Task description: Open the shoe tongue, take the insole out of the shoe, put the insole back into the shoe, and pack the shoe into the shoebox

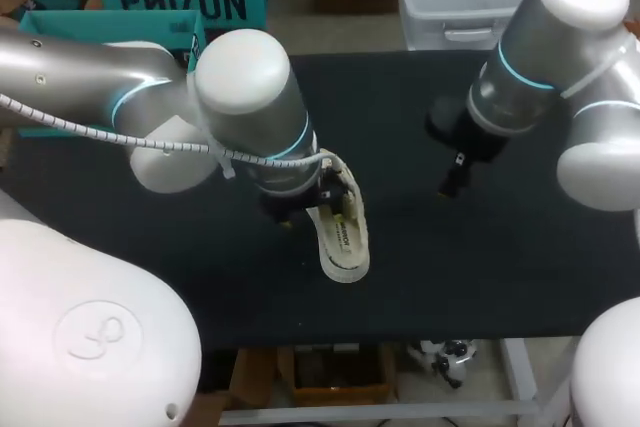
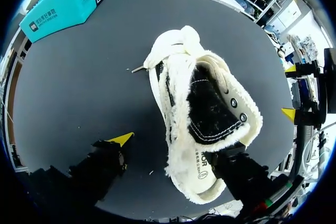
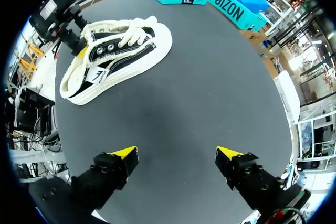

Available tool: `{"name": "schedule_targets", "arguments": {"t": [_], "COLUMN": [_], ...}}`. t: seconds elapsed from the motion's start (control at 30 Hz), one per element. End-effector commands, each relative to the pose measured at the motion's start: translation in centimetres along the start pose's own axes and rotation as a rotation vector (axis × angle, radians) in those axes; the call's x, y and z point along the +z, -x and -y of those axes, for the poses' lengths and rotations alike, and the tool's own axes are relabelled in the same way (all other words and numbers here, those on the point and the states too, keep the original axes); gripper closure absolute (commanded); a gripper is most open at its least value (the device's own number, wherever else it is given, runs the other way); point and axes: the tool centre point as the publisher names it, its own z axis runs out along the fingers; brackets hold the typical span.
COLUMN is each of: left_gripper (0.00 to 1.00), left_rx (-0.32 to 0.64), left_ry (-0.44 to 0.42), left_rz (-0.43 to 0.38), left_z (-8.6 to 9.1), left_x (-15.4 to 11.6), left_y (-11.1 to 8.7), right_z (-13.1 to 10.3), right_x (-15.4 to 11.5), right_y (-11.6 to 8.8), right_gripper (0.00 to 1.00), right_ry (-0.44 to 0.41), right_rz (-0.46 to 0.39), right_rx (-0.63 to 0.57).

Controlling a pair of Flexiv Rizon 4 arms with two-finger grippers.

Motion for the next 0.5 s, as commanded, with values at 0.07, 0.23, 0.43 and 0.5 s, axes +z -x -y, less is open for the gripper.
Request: {"name": "schedule_targets", "arguments": {"t": [0.07,0.23,0.43,0.5], "left_gripper": [0.70,0.78,1.00,1.00], "left_rx": [-0.029,-0.027,-0.030,-0.027], "left_ry": [-0.004,-0.018,-0.006,0.003], "left_rz": [-0.012,-0.006,0.009,0.009], "left_z": [1.0,1.9,2.9,3.0], "left_x": [0.8,0.4,1.3,1.5], "left_y": [-0.5,-1.0,-1.5,-1.5], "right_z": [0.1,0.2,0.6,0.7], "right_x": [0.6,0.4,0.6,1.0], "right_y": [0.9,1.4,2.1,2.3], "right_gripper": [0.00,0.00,0.00,0.00], "right_ry": [-0.003,-0.009,-0.002,0.004], "right_rz": [-0.018,-0.020,-0.043,-0.059], "right_rx": [-0.010,-0.038,-0.074,-0.086]}}
